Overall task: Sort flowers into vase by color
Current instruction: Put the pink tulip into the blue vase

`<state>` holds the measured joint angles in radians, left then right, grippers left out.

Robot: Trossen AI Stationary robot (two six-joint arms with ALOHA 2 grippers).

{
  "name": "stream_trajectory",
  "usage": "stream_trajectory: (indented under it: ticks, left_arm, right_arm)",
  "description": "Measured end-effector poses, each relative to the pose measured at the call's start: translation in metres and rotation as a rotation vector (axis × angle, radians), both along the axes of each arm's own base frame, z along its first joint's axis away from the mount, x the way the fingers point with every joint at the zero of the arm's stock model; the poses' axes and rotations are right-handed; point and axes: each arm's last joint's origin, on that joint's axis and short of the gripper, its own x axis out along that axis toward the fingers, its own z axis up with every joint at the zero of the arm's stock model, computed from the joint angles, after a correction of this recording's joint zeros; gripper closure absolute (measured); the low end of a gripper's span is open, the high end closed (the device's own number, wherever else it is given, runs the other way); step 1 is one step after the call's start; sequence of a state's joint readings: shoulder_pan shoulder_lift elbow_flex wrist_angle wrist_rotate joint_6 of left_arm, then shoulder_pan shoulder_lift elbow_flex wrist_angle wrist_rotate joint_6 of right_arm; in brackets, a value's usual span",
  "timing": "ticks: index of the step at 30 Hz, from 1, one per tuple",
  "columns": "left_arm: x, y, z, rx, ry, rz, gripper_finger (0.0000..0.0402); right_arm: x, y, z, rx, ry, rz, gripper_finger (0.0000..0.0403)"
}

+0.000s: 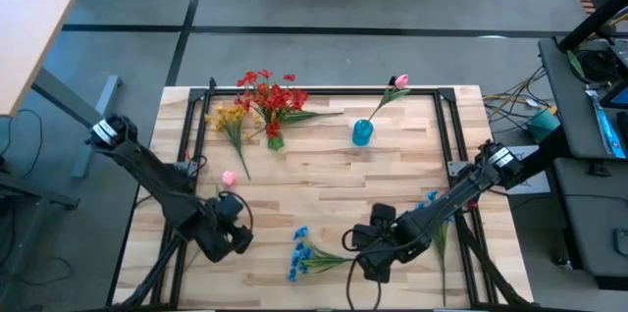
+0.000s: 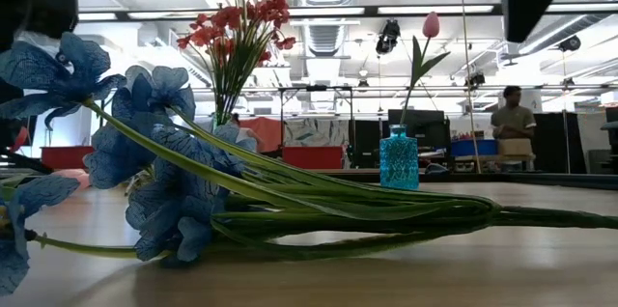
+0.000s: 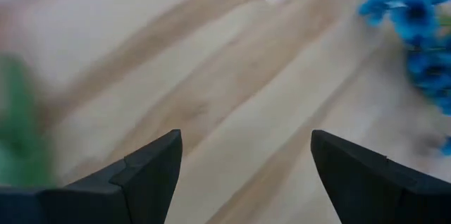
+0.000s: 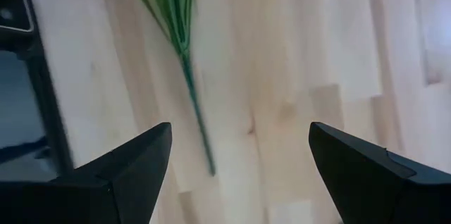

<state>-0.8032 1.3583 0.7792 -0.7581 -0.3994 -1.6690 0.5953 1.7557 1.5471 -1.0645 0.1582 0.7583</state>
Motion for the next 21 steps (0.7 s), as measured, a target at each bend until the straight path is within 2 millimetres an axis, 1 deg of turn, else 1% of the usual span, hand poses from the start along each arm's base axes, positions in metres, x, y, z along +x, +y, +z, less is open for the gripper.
stream_trajectory:
  ticks: [3, 6, 10, 15, 21]
  left_arm:
    - [0.003, -0.004, 0.011, 0.064, 0.122, 0.04, 0.0108]
    - [0.003, -0.007, 0.017, 0.104, 0.237, 0.089, 0.0118]
    - [0.002, -0.01, 0.013, 0.098, 0.354, 0.133, 0.0128]
    - [0.003, -0.012, 0.006, 0.098, 0.396, 0.16, 0.0131]
    - [0.003, -0.013, 0.003, 0.089, 0.419, 0.167, 0.0131]
  right_arm:
    - [0.001, -0.002, 0.0, -0.044, -0.019, 0.044, 0.0076]
    - [0.002, -0.003, 0.0, -0.066, -0.025, 0.077, 0.0076]
    - [0.004, -0.006, 0.0, -0.082, -0.025, 0.116, 0.0076]
    - [0.011, -0.018, 0.0, -0.101, -0.022, 0.144, 0.0076]
    - [0.022, -0.037, 0.0, -0.113, -0.016, 0.143, 0.0076]
